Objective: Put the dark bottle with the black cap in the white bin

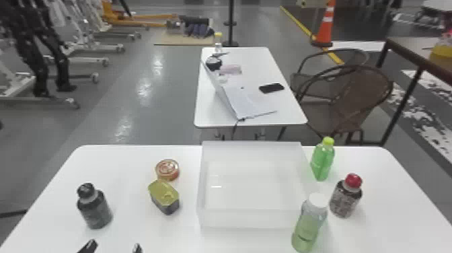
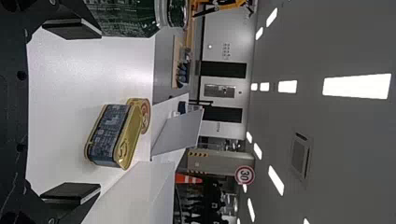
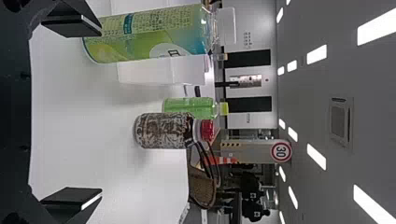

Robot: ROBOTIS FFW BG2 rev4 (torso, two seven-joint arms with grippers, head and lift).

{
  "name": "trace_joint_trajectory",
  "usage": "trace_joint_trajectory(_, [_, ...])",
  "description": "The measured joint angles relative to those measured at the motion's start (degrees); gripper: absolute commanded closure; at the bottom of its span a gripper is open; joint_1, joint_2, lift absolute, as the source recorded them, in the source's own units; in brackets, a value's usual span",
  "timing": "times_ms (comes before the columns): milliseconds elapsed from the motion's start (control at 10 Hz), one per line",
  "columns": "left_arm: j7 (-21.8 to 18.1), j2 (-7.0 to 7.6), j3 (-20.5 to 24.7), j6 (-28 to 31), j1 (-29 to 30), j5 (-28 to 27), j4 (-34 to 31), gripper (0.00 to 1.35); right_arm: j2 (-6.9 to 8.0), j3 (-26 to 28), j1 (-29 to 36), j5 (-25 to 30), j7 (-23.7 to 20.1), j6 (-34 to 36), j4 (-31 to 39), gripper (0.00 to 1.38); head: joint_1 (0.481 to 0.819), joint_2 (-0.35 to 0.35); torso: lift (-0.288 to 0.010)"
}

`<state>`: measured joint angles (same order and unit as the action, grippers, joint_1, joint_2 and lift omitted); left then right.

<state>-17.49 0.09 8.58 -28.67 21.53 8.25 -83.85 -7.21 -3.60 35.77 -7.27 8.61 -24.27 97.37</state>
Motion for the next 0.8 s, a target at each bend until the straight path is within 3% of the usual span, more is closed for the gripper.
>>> trace_joint_trajectory(500, [0.1,0.00,0.2,0.3,0.0,0.0,0.0,0.14,0.00,0.0,0.0,0.0,-0.1,-0.1,-0.1,0.09,0.549,0.000,-0.100])
trace_joint_trajectory(800, [1.5,0.00,2.7,2.0,-1.0,-3.0,0.2,0.14,0.00,0.0,0.0,-0.1,-0.3,-0.1,-0.1,0.09,0.549,0.000,-0.100])
